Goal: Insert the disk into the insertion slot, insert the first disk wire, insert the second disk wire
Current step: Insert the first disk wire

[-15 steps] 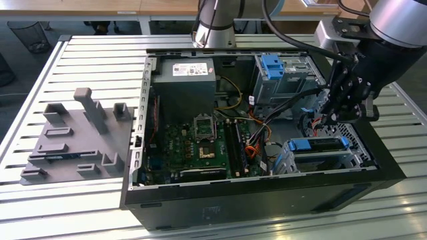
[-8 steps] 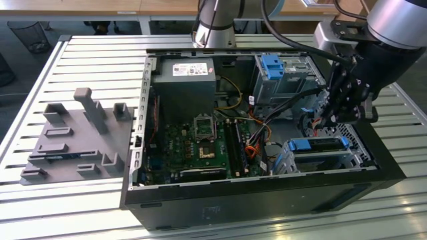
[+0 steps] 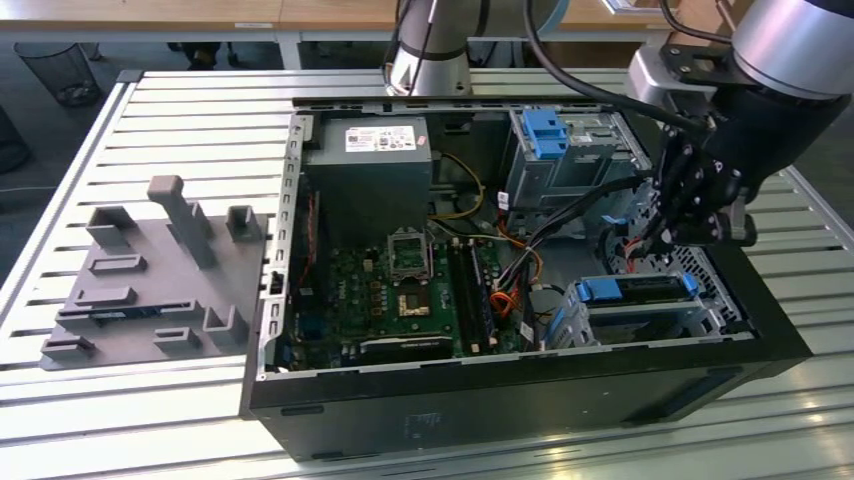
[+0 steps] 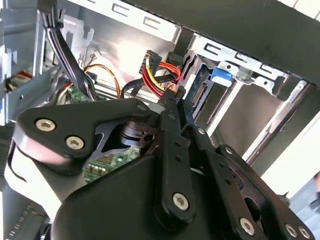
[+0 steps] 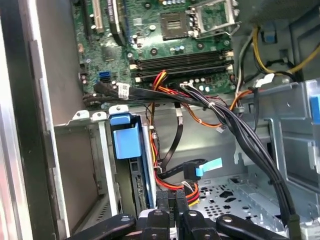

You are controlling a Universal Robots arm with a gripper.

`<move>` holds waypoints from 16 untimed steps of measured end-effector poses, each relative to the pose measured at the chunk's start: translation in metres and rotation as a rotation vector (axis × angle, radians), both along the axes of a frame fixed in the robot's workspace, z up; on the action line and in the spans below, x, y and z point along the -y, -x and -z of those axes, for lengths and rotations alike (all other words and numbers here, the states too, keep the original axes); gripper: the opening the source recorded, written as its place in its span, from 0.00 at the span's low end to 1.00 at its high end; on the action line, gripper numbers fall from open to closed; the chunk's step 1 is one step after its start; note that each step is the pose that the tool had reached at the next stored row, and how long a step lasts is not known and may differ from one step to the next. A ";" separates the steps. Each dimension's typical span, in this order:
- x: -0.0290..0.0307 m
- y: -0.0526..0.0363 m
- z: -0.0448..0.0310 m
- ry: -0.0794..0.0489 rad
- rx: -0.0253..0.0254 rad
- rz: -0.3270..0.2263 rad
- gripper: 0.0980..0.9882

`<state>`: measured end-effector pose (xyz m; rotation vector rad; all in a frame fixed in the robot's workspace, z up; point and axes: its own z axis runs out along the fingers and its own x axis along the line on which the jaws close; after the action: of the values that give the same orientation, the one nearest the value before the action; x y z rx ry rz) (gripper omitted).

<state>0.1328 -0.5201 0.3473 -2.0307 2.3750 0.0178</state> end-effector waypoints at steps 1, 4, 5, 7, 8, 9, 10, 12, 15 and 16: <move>0.0000 0.0000 0.0002 0.000 0.0000 -0.018 0.08; 0.0000 0.0000 0.0006 0.000 0.0000 -0.073 0.08; 0.0000 0.0000 0.0007 0.000 0.0000 -0.091 0.08; 0.0000 0.0000 0.0009 0.000 0.0000 -0.123 0.08; 0.0001 0.0000 0.0010 0.000 0.0000 -0.134 0.08; 0.0003 0.0000 0.0011 0.000 0.0001 -0.141 0.08; 0.0008 0.0001 0.0012 0.000 0.0001 -0.143 0.08; 0.0027 0.0006 0.0010 0.000 0.0006 -0.144 0.08; 0.0074 0.0010 0.0010 0.000 0.0010 -0.145 0.08; 0.0090 0.0012 0.0011 0.000 0.0011 -0.146 0.08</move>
<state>0.1316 -0.5292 0.3462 -2.1981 2.2210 0.0187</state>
